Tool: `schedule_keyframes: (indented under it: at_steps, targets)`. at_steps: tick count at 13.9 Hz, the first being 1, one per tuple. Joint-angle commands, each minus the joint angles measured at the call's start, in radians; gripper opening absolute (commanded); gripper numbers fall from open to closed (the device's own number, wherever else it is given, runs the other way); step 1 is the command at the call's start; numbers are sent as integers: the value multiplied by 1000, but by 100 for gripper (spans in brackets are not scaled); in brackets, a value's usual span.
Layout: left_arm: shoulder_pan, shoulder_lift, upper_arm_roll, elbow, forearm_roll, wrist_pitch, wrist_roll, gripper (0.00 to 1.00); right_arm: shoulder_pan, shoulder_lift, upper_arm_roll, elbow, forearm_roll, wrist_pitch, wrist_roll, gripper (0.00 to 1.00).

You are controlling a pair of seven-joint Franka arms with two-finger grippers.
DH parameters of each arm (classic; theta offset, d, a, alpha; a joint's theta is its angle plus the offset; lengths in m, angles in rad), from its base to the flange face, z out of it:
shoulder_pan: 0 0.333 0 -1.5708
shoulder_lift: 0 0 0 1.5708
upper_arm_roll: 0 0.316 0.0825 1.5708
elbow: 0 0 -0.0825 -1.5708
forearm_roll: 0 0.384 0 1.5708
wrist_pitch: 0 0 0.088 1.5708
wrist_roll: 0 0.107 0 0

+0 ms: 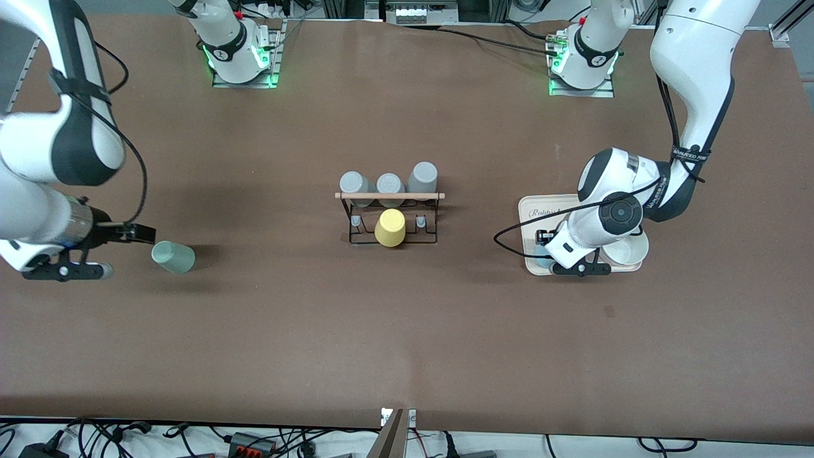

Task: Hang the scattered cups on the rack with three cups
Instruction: 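Lift the blue cup with the left gripper while the right gripper grasps the teal cup, then carry the blue cup to the rack while the right gripper lifts the teal cup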

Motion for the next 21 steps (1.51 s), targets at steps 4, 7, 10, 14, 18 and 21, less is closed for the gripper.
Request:
schedule_keyframes:
  at_steps: [4, 7, 10, 14, 18, 21]
  targets:
    - [-6, -15, -12, 7, 12, 4, -35, 1, -64, 91, 9, -103, -16, 236, -63, 100]
    - [-8, -21, -53, 96, -3, -101, -87, 1, -83, 102, 11, -144, -14, 279, -80, 100]
    - [-18, -21, -110, 223, -88, -251, -168, 1, -86, 97, 11, -216, -11, 365, -80, 100]
    - [-52, 5, -174, 375, -123, -331, -352, 1, -90, 97, 12, -235, -8, 365, -82, 100]
    - [-107, 4, -185, 452, -285, -332, -576, 1, -92, 93, 12, -235, -8, 356, -122, 92]
    - [-213, 42, -174, 490, -283, -301, -698, 1, -93, 93, 12, -235, -10, 348, -131, 57]
